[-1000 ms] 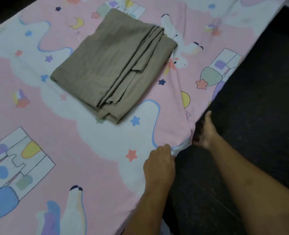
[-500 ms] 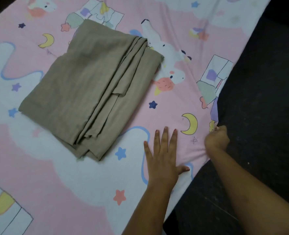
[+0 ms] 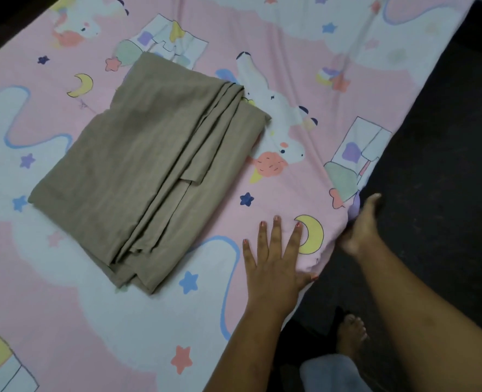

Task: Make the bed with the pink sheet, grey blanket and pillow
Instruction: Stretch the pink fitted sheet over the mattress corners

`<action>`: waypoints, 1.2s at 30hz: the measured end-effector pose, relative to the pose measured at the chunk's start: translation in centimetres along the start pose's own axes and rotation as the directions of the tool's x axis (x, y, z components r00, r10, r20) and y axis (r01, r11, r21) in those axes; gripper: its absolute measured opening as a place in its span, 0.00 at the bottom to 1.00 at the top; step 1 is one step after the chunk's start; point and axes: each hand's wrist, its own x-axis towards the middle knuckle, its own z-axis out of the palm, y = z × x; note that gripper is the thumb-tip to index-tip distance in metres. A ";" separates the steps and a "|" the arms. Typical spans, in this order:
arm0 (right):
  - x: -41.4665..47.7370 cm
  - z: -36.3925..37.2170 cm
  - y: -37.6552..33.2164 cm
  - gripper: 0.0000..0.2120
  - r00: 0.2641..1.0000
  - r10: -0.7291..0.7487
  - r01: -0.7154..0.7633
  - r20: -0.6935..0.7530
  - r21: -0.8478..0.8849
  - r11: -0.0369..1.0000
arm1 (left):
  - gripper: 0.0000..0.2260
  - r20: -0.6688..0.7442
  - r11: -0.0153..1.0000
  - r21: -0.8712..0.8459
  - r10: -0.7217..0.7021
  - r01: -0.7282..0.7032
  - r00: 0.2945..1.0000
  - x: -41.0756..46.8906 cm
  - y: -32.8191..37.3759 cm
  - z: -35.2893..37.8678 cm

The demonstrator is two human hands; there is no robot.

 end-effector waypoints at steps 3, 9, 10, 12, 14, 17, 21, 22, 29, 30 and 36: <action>1.1 1.1 -4.8 0.28 0.993 -0.093 0.098 -0.069 0.074 0.992 | 0.41 0.059 0.999 -0.006 -0.039 0.040 0.998 1.1 1.0 -0.4; 3.2 -0.3 -9.0 0.16 0.816 -0.438 0.223 -0.377 -0.494 0.840 | 0.37 0.072 0.970 -0.198 -0.132 0.144 0.989 4.8 4.0 -1.1; 3.2 -2.0 -9.4 0.16 0.798 -0.482 0.167 -0.363 -0.635 0.754 | 0.37 0.055 0.960 -0.237 -0.141 0.150 0.989 5.5 4.5 -1.1; 3.4 -4.9 -10.1 0.17 0.793 -0.511 0.076 -0.333 -0.777 0.625 | 0.37 0.098 0.940 -0.287 -0.164 0.186 0.982 6.9 5.3 -1.5; 4.3 -5.4 -10.1 0.17 0.818 -0.486 0.028 -0.309 -0.822 0.569 | 0.37 0.099 0.937 -0.274 -0.194 0.215 0.976 8.2 5.9 -2.0; 5.7 -4.8 -8.8 0.18 0.866 -0.373 -0.058 -0.333 -0.808 0.587 | 0.36 0.158 0.936 -0.233 -0.233 0.265 0.960 9.7 6.9 -2.4; 6.3 -4.4 -8.7 0.22 0.954 -0.106 -0.079 -0.280 -0.579 0.811 | 0.37 0.143 0.954 -0.199 -0.197 0.224 0.970 10.8 7.3 -2.4; 6.1 -4.2 -9.3 0.23 0.975 0.004 -0.103 -0.221 -0.437 0.894 | 0.37 0.140 0.961 -0.184 -0.184 0.208 0.973 11.1 7.5 -2.3; 9.2 -1.1 -15.9 0.36 0.999 -0.026 0.027 0.023 -0.051 0.998 | 0.35 0.120 0.990 -0.090 -0.102 0.113 0.988 14.1 9.5 -2.3; 10.2 -1.1 -16.7 0.38 0.999 -0.047 0.046 -0.019 -0.045 0.998 | 0.35 0.113 0.991 -0.088 -0.094 0.104 0.989 14.6 10.0 -2.2; 11.5 -3.4 -18.8 0.18 0.898 -0.296 0.145 -0.325 -0.417 0.897 | 0.35 0.017 0.993 -0.072 -0.087 0.088 0.996 17.4 13.0 -1.6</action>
